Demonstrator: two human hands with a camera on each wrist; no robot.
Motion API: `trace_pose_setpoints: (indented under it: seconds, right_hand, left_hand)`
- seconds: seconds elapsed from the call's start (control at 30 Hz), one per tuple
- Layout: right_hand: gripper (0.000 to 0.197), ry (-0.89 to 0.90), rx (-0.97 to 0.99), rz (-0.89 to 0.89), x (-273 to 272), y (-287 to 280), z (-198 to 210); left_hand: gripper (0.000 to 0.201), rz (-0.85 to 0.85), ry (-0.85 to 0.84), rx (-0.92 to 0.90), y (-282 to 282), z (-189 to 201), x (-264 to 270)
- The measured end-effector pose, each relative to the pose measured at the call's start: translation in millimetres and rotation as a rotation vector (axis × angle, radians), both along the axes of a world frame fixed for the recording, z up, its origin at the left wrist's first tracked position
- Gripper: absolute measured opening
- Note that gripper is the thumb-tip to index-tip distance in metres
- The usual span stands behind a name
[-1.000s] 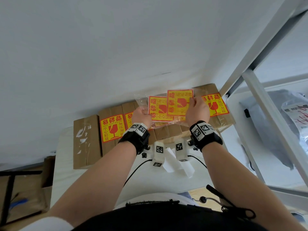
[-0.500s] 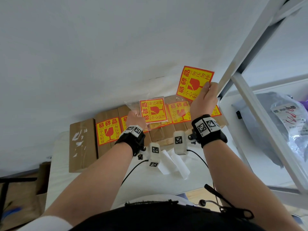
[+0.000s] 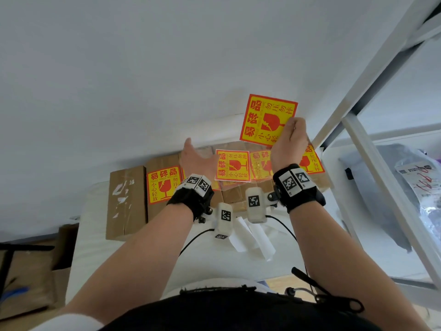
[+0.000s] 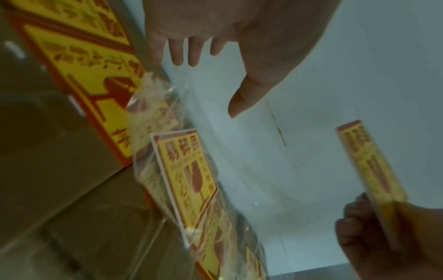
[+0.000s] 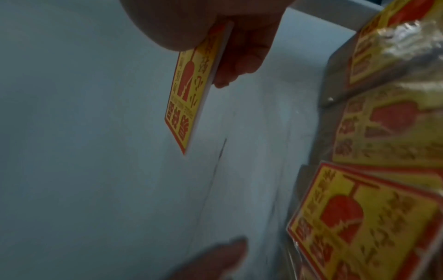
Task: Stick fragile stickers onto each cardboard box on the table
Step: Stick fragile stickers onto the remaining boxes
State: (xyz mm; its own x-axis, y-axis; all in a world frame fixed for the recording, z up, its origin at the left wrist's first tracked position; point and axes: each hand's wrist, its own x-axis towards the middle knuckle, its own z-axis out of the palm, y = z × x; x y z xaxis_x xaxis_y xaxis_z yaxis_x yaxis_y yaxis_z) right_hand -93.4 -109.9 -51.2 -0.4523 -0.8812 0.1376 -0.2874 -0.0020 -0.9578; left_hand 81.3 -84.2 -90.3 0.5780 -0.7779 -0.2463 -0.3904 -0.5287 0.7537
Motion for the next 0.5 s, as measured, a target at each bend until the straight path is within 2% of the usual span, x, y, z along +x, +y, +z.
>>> trace_pose_setpoints:
  seconds: [0.07,0.13,0.23,0.3,0.4,0.5]
  right_hand:
    - [0.022,0.006,0.040,0.030,8.5,1.6,-4.4]
    - [0.026,0.014,0.062,0.077,18.3,2.6,-8.8]
    - [0.030,0.040,0.096,0.135,34.1,4.6,-10.7]
    - [0.029,0.039,0.112,0.158,44.3,5.6,-12.8]
    - [0.025,0.023,0.107,0.186,57.6,4.6,-21.1]
    - [0.022,0.045,0.112,0.256,72.0,8.4,-24.7]
  left_hand:
    - [0.058,-0.103,0.025,-0.082,3.1,11.1,6.5]
    - [0.034,-0.183,0.223,-0.141,10.3,21.8,10.8]
    - [0.031,-0.272,0.466,-0.149,20.1,34.1,18.3]
    - [0.028,-0.311,0.493,-0.157,26.8,37.8,23.7]
    - [0.010,-0.316,0.452,-0.188,35.6,36.9,34.2]
    - [0.009,-0.254,0.437,-0.207,42.8,33.2,48.6]
